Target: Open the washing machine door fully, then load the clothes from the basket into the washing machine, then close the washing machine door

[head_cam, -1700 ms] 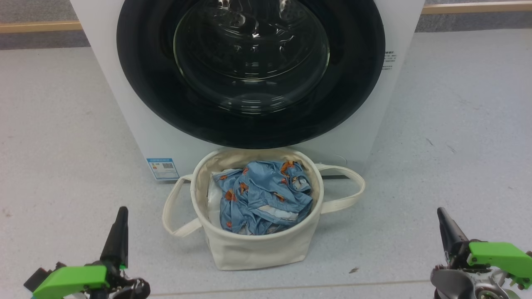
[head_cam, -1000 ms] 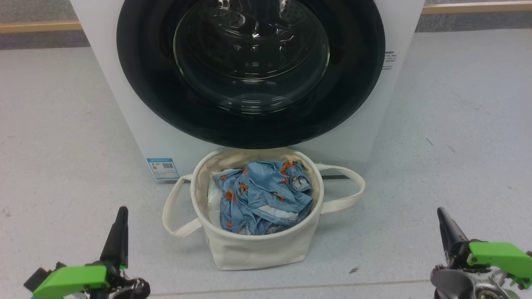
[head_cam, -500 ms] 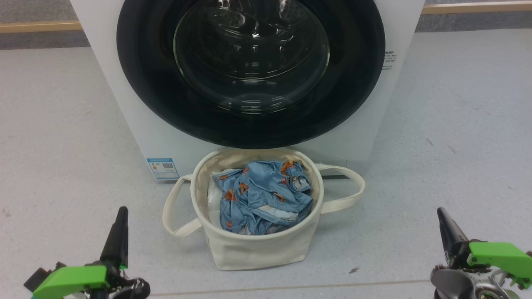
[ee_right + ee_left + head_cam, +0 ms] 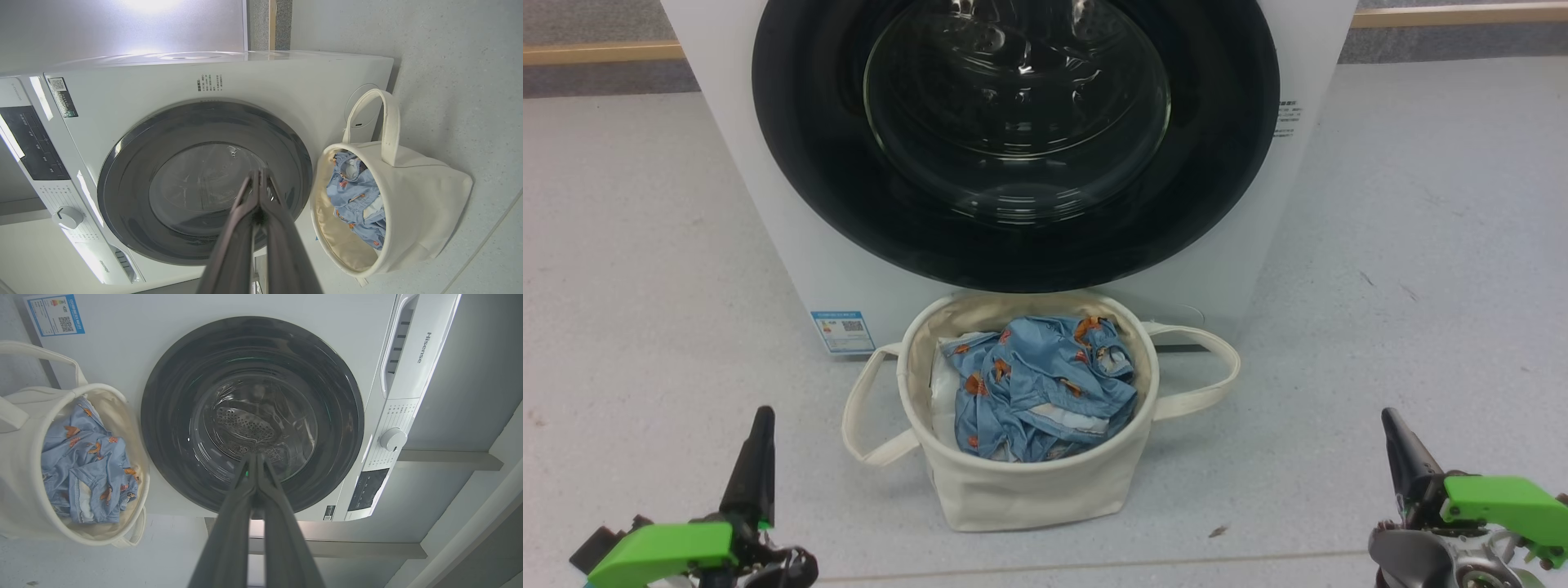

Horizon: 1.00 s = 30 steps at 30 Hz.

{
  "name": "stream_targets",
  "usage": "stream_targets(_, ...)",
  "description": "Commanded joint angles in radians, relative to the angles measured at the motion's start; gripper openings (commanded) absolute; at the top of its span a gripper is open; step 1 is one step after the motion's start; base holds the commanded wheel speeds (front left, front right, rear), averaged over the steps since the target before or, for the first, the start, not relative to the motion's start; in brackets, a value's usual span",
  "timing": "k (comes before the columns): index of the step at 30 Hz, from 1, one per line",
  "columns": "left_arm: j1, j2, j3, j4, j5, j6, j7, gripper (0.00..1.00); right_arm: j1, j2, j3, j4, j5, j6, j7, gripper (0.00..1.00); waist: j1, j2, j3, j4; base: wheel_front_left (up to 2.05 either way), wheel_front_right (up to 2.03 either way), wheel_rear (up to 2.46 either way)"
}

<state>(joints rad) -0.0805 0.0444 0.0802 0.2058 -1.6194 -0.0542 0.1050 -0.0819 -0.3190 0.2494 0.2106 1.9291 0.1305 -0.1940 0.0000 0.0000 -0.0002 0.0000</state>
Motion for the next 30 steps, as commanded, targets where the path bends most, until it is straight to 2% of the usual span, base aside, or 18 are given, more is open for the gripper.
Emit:
stream_targets(1, -0.022, 0.006, 0.034, -0.037, 0.011, -0.006, 0.007, 0.00, -0.045, -0.024, 0.014, -0.035, 0.008, 0.000, -0.003, 0.00, 0.0000, 0.0000, 0.000, 0.000, 0.00, 0.00, 0.00)
stream_targets(30, -0.022, 0.006, 0.035, -0.037, 0.011, -0.006, 0.007, 0.00, -0.045, -0.024, 0.014, -0.035, 0.008, 0.000, -0.003, 0.00, 0.0000, 0.0000, 0.000, 0.000, 0.00, 0.00, 0.00)
